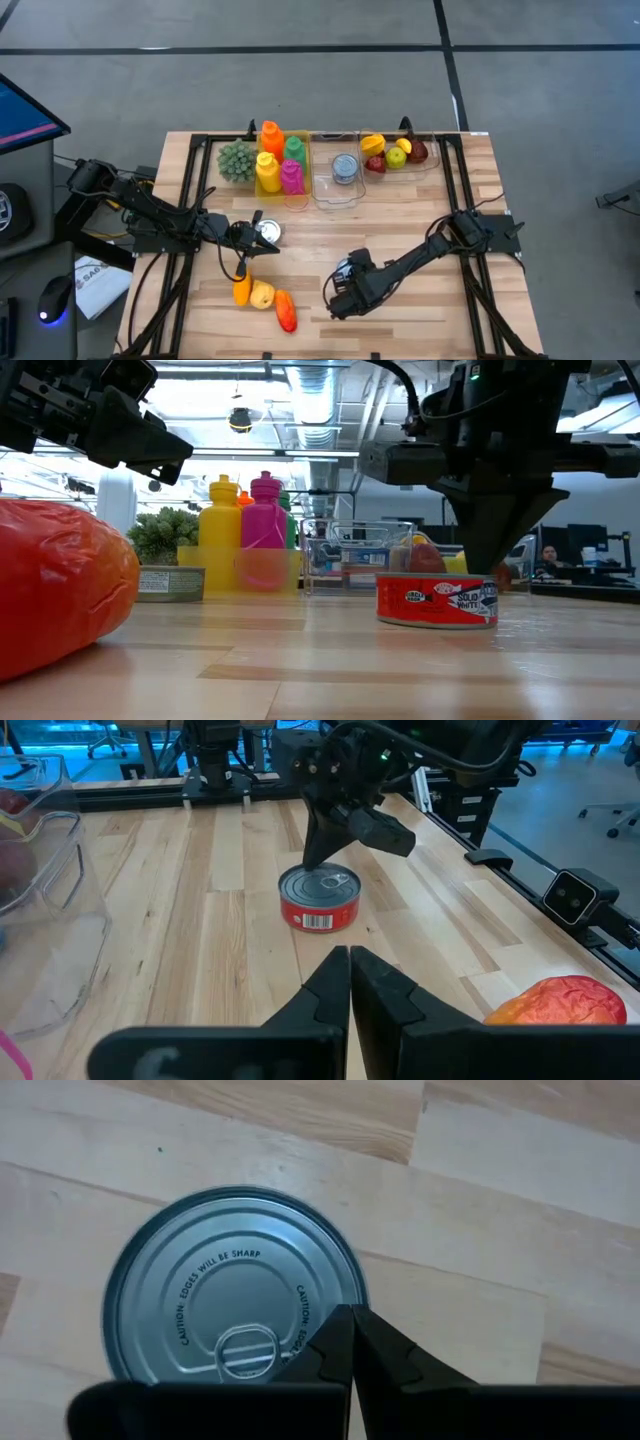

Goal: Pick & Place Food Item
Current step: Put the red tuna into the left transparent bin

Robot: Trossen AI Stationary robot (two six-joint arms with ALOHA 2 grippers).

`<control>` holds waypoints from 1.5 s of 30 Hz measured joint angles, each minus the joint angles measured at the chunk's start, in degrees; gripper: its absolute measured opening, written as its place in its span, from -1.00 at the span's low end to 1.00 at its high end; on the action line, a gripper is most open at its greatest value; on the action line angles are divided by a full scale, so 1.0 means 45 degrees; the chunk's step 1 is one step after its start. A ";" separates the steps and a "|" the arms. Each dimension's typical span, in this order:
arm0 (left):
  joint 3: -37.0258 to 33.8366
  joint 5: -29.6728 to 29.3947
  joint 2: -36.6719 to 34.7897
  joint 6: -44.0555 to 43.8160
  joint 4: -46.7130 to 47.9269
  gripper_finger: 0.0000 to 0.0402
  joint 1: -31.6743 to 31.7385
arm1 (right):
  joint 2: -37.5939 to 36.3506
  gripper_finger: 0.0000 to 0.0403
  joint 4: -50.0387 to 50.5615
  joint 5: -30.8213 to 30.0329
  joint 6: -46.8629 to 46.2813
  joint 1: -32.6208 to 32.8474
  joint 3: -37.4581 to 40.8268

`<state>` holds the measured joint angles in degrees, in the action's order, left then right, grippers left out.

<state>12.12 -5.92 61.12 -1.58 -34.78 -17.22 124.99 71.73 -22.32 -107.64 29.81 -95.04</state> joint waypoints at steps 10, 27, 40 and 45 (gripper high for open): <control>-0.0001 -0.0002 0.0001 0.0000 0.0007 -0.99 0.0000 | -0.0023 -1.00 0.0019 -0.1052 0.0043 0.0217 -0.0432; 0.0000 -0.0001 0.0000 0.0000 0.0008 -0.99 -0.0003 | -0.0024 -1.00 0.2203 -0.0742 -0.0068 0.0832 -0.1151; -0.0003 -0.0004 0.0000 0.0000 0.0003 -0.99 0.0002 | -0.0024 -1.00 0.1947 -0.0720 -0.0140 0.0984 -0.0541; 0.0000 -0.0004 0.0000 0.0000 0.0003 -0.99 0.0002 | -0.0319 -1.00 0.2001 -0.0712 0.1722 0.0399 -0.0457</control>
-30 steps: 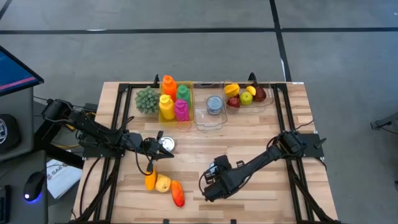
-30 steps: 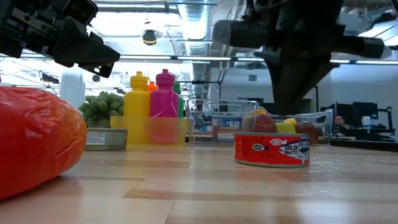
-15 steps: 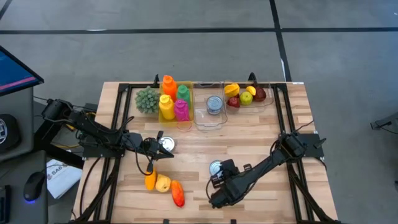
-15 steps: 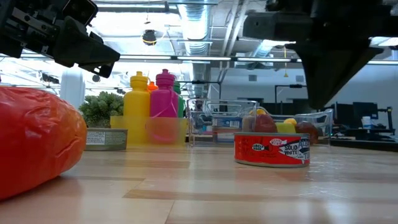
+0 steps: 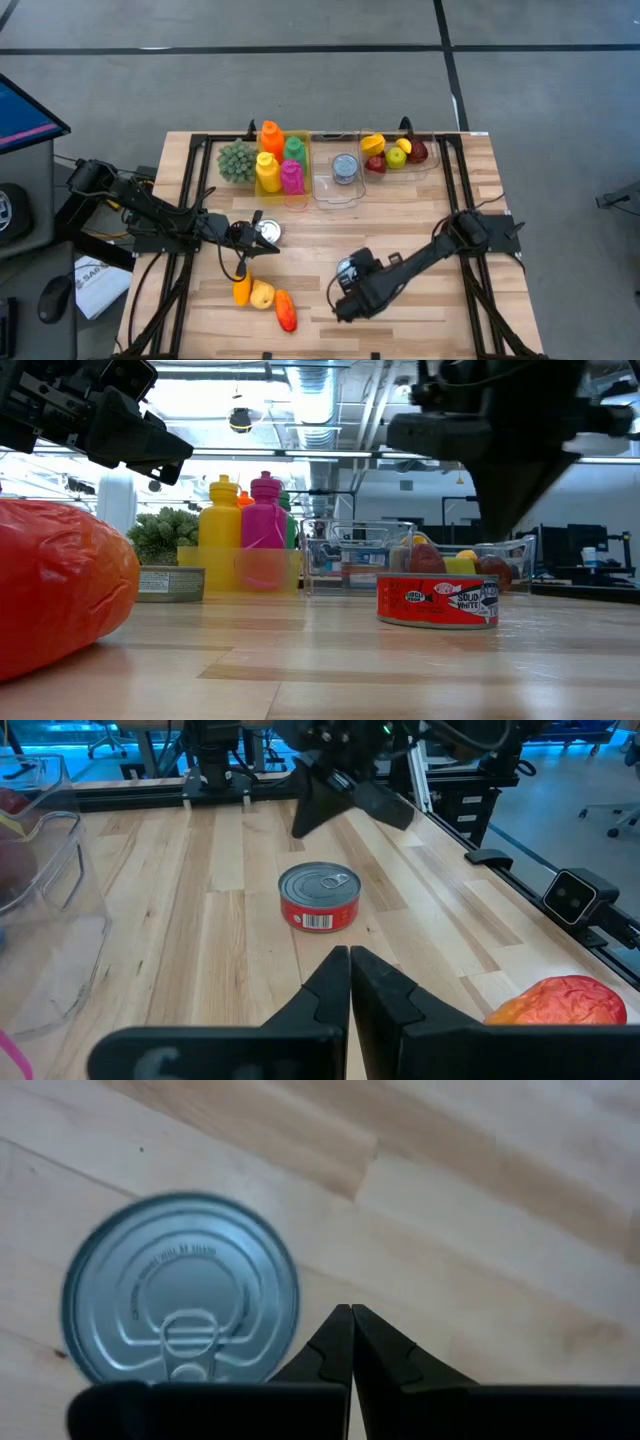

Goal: Pick & Place Food Item
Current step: Put the red tuna into the left transparent bin

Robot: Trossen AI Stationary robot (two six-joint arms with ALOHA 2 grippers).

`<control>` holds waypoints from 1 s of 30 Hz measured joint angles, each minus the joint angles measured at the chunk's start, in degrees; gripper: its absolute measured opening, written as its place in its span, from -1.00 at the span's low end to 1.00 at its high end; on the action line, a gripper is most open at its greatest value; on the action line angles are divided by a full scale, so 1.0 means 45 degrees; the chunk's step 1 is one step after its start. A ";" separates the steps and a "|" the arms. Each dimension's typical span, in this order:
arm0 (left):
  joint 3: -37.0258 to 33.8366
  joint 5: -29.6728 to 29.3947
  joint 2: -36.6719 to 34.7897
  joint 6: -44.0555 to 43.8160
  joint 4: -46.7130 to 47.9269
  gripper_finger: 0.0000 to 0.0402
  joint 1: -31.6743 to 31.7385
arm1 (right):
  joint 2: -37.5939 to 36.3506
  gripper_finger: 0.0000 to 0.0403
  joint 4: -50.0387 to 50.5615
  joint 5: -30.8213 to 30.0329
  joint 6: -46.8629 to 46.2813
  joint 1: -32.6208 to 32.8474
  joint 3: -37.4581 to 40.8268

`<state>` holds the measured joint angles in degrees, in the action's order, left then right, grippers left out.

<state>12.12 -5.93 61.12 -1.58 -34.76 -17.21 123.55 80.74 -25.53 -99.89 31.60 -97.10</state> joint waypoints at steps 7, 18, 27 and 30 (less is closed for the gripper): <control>-0.0001 0.0000 0.0000 0.0039 0.0000 -0.99 -0.0003 | -0.1089 -1.00 0.0279 0.0020 0.3841 -0.0779 0.0000; 0.0000 0.0000 0.0001 0.0053 0.0002 -0.99 -0.0003 | -0.3012 -1.00 -0.0175 -0.0893 0.9959 -0.1141 0.0000; 0.0000 0.0000 0.0000 0.0053 0.0000 -0.99 -0.0002 | -0.5514 -1.00 -0.4644 -0.2674 1.0344 -0.0617 0.4535; -0.0003 0.0000 0.0005 0.0053 -0.0003 -0.99 0.0000 | -0.6679 -1.00 -0.7483 -0.2574 1.0826 -0.0547 0.6818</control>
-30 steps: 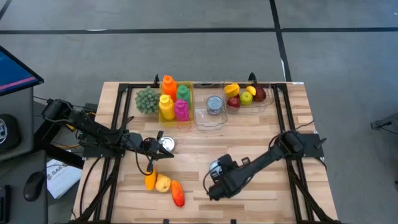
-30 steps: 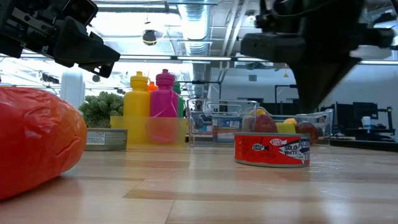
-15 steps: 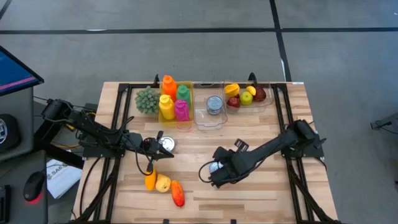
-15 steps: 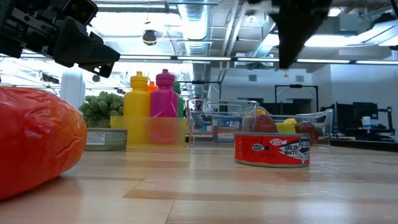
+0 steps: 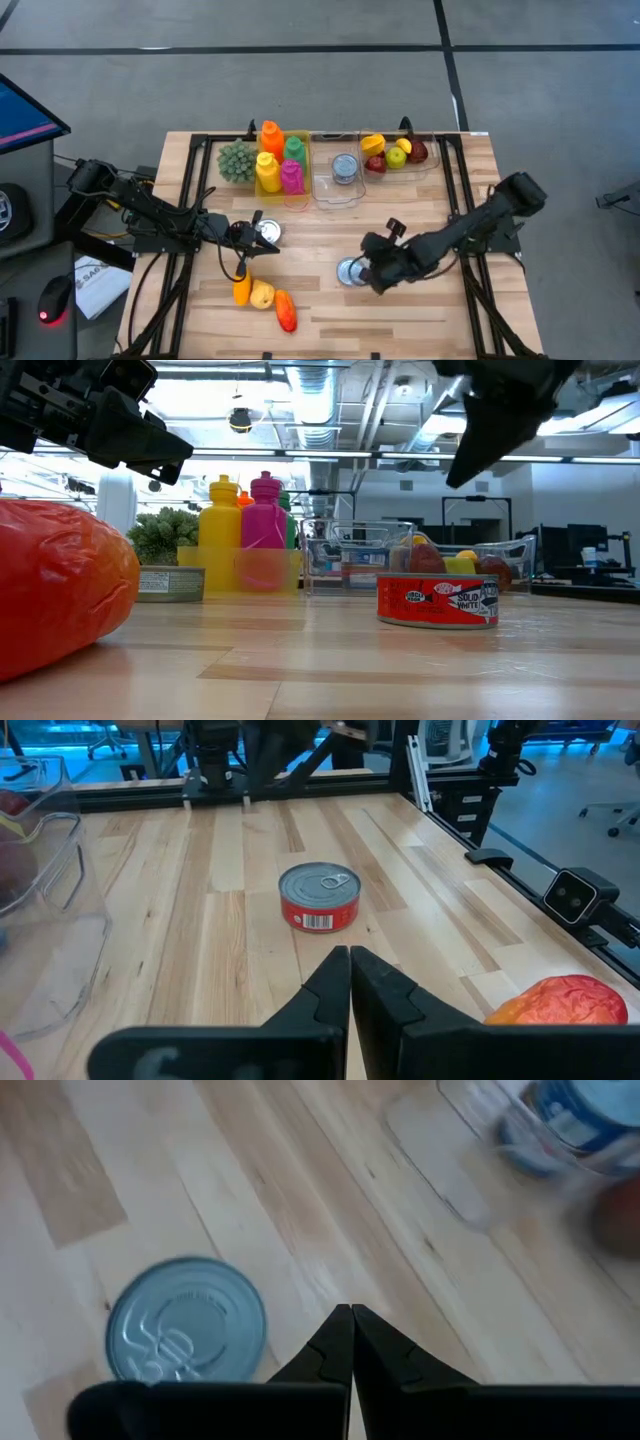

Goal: Pick & Place Food Item
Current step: Put the red tuna into the left transparent bin

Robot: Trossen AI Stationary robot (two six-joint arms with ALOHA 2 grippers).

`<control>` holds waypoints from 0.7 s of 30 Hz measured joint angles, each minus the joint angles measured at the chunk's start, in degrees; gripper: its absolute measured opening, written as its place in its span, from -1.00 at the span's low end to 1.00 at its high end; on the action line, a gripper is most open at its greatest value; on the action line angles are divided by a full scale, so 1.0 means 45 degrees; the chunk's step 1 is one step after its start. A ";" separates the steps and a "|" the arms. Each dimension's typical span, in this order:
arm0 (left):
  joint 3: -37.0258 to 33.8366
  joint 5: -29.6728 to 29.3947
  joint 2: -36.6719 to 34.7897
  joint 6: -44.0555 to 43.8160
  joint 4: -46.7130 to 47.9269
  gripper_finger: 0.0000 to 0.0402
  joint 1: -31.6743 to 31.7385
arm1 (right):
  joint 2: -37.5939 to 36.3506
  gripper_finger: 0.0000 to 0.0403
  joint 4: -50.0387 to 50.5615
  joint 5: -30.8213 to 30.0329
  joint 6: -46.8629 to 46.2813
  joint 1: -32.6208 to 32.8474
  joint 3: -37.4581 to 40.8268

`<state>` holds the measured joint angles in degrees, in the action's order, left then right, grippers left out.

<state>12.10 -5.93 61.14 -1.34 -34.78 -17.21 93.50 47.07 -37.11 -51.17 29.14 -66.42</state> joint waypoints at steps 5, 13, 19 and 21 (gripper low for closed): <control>0.0001 0.0000 0.0000 0.0000 -0.0003 -0.99 -0.0005 | -0.1978 -1.00 -0.4218 0.0420 0.2457 -0.0156 0.2815; 0.0002 -0.0003 0.0000 0.0000 0.0002 -0.99 -0.0001 | -0.3570 -1.00 -1.0744 0.2257 0.5385 -0.0636 0.6938; 0.0003 0.0000 0.0000 0.0000 -0.0006 -0.99 0.0000 | -0.3069 -1.00 -1.1771 0.2882 0.5376 -0.0483 0.7953; 0.0002 0.0000 -0.0001 0.0000 -0.0006 -0.99 0.0000 | -0.2739 -1.00 -1.1947 0.2926 0.5023 -0.0480 0.7957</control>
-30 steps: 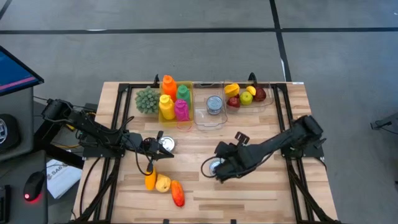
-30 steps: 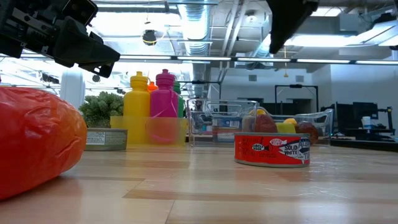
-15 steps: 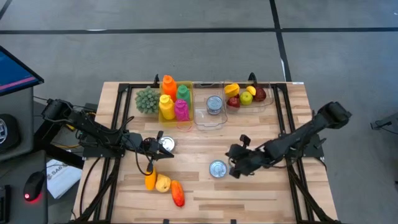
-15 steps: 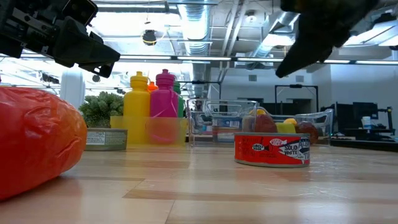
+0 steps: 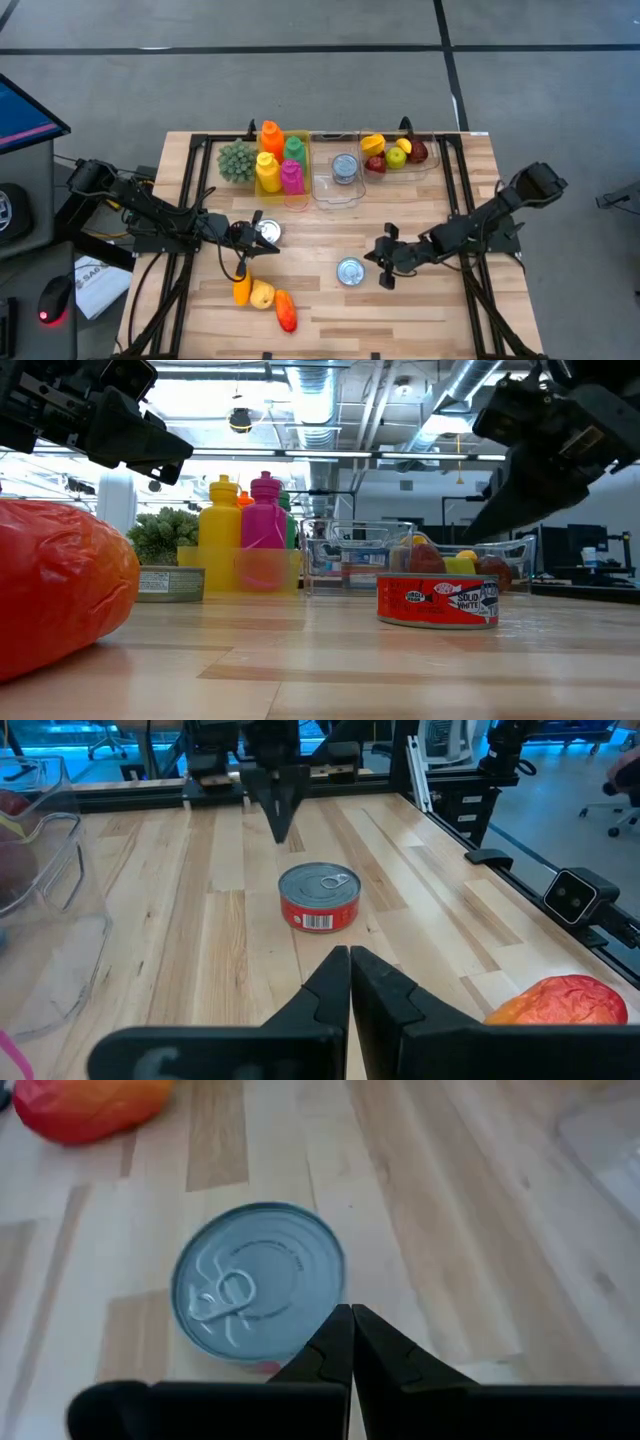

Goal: Pick & Place Food Item
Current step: Put the red tuna into the left transparent bin

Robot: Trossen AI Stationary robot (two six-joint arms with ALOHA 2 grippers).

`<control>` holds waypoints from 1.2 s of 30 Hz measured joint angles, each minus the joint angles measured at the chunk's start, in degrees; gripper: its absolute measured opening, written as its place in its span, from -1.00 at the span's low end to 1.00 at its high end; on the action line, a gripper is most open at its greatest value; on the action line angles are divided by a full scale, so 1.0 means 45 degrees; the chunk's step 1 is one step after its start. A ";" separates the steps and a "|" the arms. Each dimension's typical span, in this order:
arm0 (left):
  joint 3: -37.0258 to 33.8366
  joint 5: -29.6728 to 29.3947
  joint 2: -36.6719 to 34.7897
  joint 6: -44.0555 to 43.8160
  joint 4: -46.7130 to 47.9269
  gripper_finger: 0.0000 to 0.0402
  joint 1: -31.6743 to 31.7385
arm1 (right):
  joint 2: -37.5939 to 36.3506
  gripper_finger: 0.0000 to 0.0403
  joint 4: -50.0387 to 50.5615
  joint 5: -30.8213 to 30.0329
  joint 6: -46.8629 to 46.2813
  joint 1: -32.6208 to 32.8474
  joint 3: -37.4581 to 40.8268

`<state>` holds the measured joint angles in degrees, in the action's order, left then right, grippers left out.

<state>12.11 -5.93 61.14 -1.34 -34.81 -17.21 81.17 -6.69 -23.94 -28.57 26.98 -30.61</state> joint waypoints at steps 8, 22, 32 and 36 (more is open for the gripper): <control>0.0001 0.0000 0.0001 0.0000 -0.0005 -0.99 0.0000 | 0.1625 -1.00 -0.0863 0.0360 -0.1537 0.0250 -0.0010; -0.0004 0.0000 0.0001 -0.0005 -0.0010 -0.99 0.0000 | 0.1354 -1.00 -0.2381 -0.0345 0.0022 0.0912 -0.0015; 0.0001 -0.0001 0.0001 -0.0005 -0.0005 -0.99 0.0000 | 0.2898 -1.00 -0.4497 -0.0276 0.0822 0.0968 -0.0015; -0.0004 -0.0003 0.0001 -0.0005 -0.0005 -0.99 0.0000 | 0.2898 -1.00 -0.4517 0.0106 0.0829 0.1009 -0.0015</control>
<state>12.10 -5.95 61.14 -1.37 -34.83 -17.21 94.21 -27.02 -23.47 -24.84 31.52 -30.68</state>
